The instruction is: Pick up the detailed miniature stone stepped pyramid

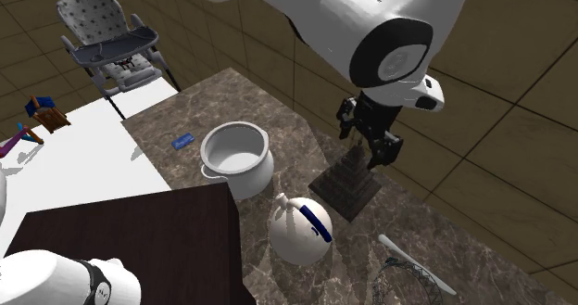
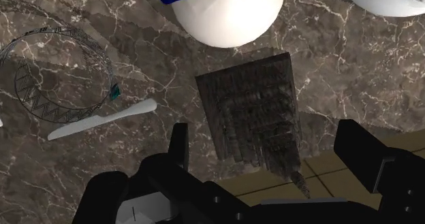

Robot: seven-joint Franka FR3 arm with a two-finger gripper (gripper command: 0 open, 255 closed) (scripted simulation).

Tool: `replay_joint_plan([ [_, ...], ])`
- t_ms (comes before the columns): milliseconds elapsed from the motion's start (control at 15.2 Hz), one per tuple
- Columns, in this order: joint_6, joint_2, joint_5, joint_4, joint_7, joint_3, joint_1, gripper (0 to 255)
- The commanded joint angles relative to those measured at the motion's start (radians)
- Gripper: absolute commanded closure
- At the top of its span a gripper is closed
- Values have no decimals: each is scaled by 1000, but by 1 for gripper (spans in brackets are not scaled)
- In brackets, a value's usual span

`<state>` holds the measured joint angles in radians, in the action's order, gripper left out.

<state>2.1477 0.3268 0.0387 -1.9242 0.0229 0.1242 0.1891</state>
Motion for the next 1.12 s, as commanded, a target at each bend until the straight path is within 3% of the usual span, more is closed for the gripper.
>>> replay_joint_plan([
  [0,15,85,18,66,0,5,16,0],
  [462,1,357,70,337,18,12,75,0],
  [858,-66,618,105,654,49,14,138,0],
  [1056,-60,657,108,687,52,12,144,0],
])
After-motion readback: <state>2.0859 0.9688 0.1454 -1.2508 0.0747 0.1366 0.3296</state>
